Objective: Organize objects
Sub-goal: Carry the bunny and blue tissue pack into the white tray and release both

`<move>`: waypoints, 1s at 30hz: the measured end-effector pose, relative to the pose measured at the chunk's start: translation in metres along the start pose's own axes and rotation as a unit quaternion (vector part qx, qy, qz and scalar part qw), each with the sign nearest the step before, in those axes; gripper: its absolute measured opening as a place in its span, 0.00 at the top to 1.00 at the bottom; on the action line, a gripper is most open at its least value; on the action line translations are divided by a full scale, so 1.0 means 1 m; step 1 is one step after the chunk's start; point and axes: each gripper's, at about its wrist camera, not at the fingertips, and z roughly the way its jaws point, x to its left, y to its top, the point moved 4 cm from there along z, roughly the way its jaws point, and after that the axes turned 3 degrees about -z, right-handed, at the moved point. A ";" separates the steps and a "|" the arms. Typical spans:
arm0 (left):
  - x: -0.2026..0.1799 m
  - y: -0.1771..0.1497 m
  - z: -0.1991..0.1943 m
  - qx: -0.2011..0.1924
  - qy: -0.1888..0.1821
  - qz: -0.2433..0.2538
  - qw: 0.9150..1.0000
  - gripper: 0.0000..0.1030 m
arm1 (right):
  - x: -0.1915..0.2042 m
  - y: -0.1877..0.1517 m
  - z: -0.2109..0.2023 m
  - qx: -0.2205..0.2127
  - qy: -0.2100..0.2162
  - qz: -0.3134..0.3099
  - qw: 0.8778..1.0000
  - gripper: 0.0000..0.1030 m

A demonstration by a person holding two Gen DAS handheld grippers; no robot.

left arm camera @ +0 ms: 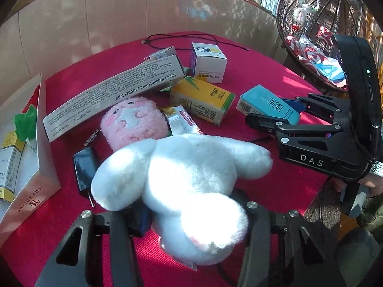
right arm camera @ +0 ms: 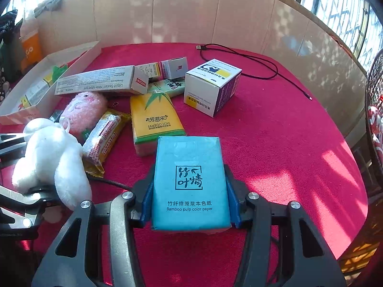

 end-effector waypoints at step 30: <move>0.042 0.010 -0.093 -0.154 0.023 -0.058 0.986 0.52 | 0.030 0.029 -0.051 -0.051 -0.039 -0.059 0.996 0.52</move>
